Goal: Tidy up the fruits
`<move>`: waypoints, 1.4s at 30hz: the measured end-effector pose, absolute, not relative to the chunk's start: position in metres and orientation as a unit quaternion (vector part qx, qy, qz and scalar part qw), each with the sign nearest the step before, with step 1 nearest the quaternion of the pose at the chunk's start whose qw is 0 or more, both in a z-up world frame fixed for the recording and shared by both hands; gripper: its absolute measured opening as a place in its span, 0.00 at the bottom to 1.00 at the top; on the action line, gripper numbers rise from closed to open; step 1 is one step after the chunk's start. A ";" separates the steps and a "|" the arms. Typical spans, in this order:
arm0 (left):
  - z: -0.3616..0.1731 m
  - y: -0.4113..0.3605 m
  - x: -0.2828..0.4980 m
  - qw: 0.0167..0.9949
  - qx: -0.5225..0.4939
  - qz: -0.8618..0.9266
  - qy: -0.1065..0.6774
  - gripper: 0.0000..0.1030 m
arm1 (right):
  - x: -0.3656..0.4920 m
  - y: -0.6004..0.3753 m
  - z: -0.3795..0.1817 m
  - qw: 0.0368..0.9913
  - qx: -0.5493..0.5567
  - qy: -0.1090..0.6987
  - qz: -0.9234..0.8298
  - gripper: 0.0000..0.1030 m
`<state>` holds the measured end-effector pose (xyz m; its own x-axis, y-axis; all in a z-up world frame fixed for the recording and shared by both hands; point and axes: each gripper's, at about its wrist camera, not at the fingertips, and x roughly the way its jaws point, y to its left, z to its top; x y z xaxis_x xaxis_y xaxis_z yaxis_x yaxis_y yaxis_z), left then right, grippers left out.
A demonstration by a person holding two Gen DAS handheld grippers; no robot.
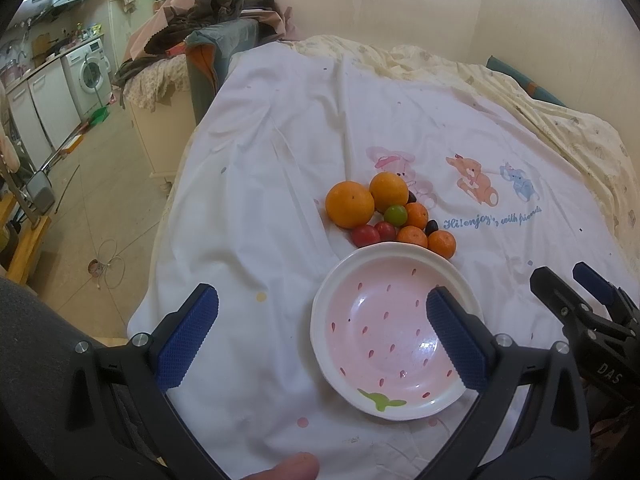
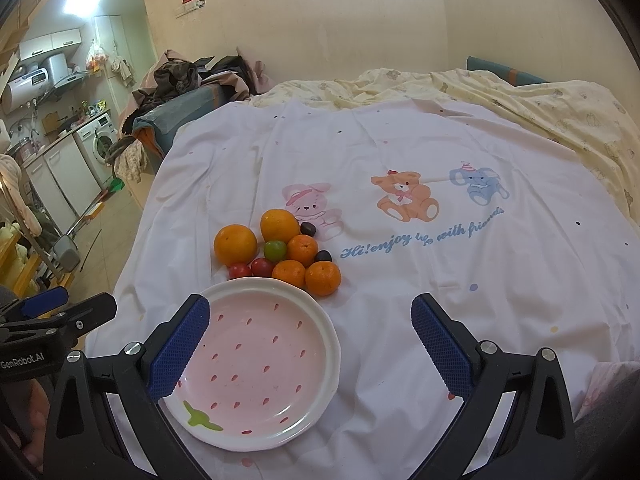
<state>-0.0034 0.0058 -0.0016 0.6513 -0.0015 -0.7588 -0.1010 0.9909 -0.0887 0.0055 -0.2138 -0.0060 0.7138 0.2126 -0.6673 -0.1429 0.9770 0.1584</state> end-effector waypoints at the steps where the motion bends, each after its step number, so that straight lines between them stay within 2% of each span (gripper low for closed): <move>1: -0.002 0.006 -0.003 0.907 -0.062 0.027 0.416 1.00 | 0.005 -0.214 -0.007 0.924 0.048 0.366 0.096 1.00; 7: -0.005 0.006 -0.003 0.903 -0.070 0.026 0.424 1.00 | 0.007 -0.217 -0.002 0.920 0.062 0.374 0.102 1.00; 11: -0.012 0.009 0.007 0.887 -0.065 0.030 0.457 1.00 | 0.026 -0.232 0.005 0.910 0.072 0.394 0.105 1.00; 21: -0.025 0.026 0.077 0.833 -0.099 0.022 0.544 1.00 | 0.112 -0.266 -0.036 0.810 0.166 0.545 0.140 0.99; 25: -0.030 0.021 0.116 0.821 -0.088 0.012 0.564 0.99 | 0.141 -0.264 -0.057 0.779 0.178 0.582 0.151 0.85; 28: -0.036 0.018 0.146 0.814 -0.087 0.007 0.574 0.98 | 0.156 -0.258 -0.071 0.761 0.183 0.601 0.164 0.79; 35: -0.067 0.021 0.196 0.789 -0.122 0.003 0.602 0.91 | 0.189 -0.239 -0.107 0.729 0.177 0.637 0.177 0.66; 42: -0.094 0.011 0.216 0.780 -0.110 -0.003 0.616 0.90 | 0.195 -0.230 -0.128 0.718 0.145 0.656 0.183 0.56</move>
<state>0.2159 0.0109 -0.0940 0.2413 -0.1392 -0.9604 -0.1306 0.9760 -0.1743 0.1948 -0.2302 -0.1283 0.0733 0.4539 -0.8880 -0.0727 0.8905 0.4491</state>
